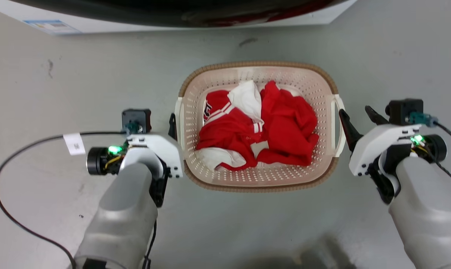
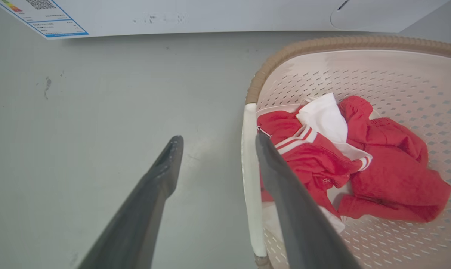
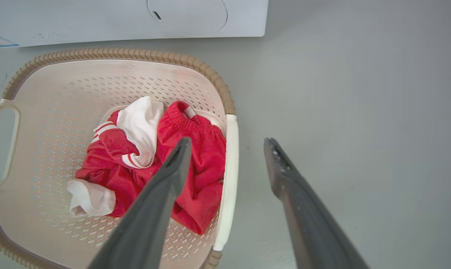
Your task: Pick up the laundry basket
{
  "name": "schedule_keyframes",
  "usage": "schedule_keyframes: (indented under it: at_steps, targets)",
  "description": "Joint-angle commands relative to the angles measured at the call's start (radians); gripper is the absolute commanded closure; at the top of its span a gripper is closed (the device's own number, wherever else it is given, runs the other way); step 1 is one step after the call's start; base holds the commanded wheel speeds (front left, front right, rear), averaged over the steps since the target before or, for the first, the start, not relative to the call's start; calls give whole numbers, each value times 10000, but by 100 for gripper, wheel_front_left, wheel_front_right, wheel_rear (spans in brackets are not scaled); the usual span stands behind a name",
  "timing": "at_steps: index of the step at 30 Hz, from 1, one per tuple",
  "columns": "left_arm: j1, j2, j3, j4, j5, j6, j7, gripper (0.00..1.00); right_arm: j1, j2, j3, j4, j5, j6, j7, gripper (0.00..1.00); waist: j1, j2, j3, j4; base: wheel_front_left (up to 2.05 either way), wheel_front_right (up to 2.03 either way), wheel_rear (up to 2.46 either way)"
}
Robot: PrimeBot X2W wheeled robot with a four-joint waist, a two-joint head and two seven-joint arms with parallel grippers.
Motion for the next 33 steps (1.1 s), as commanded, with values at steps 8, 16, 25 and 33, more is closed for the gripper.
schedule_keyframes:
  at_steps: [8,16,25,33]
  targets:
    - [-1187,38,-90,1106,-125,-213,295,0,-1132,-288,1333,1121,919,-5,313,0,-2,0,682,43,0,0,0]
    - [-2047,-22,-330,1794,-157,-324,572,0,-1872,-551,2657,1786,1876,-7,684,0,-2,0,1297,148,0,0,0]
    - [-2446,-68,-566,2121,-382,-455,810,51,-2310,-691,3819,2133,3097,-7,1083,0,-2,0,1771,200,0,0,0]
    - [-2451,-54,-860,2199,-710,-574,789,100,-2390,-704,4693,2079,4125,-4,1285,100,-2,0,1917,144,0,0,0]
